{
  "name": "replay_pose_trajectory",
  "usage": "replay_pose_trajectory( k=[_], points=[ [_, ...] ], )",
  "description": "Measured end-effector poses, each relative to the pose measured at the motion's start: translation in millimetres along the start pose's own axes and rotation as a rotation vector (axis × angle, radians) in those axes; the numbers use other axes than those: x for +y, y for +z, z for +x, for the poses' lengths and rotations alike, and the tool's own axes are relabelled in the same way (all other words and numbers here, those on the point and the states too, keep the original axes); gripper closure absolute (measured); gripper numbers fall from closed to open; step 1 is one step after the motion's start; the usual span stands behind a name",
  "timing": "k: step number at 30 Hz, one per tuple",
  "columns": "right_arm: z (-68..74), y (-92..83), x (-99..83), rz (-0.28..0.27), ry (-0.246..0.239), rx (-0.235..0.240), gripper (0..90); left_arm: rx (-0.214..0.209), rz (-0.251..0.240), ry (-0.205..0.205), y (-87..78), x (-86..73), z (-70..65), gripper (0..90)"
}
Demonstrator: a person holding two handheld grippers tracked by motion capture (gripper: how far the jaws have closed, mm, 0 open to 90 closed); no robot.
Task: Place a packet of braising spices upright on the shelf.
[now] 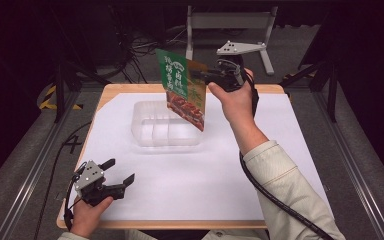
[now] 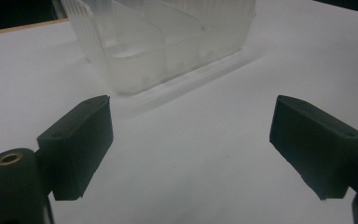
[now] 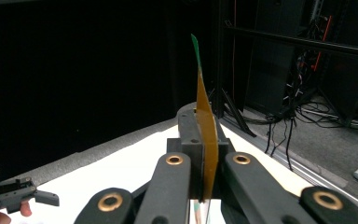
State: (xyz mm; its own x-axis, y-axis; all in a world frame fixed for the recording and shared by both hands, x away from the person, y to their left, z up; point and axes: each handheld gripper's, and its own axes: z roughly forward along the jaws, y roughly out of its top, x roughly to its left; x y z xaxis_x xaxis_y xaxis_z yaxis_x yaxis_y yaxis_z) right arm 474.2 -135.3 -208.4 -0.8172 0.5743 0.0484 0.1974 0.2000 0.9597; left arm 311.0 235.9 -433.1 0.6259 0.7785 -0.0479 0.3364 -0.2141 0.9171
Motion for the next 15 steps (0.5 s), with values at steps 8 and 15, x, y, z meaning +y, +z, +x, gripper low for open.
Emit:
replay_pose_trajectory(
  k=[8, 15],
  points=[
    [-6.7, 6.6, -9.8, -0.045, 0.045, 0.027, 90.0, -0.003, -0.001, -0.004, -0.2, -0.2, -0.1, 14.1],
    [-10.1, 10.5, -17.3, -0.063, 0.048, 0.022, 90.0, -0.002, -0.002, -0.005, -0.5, -0.2, 0.3, 14.0]
  ],
)
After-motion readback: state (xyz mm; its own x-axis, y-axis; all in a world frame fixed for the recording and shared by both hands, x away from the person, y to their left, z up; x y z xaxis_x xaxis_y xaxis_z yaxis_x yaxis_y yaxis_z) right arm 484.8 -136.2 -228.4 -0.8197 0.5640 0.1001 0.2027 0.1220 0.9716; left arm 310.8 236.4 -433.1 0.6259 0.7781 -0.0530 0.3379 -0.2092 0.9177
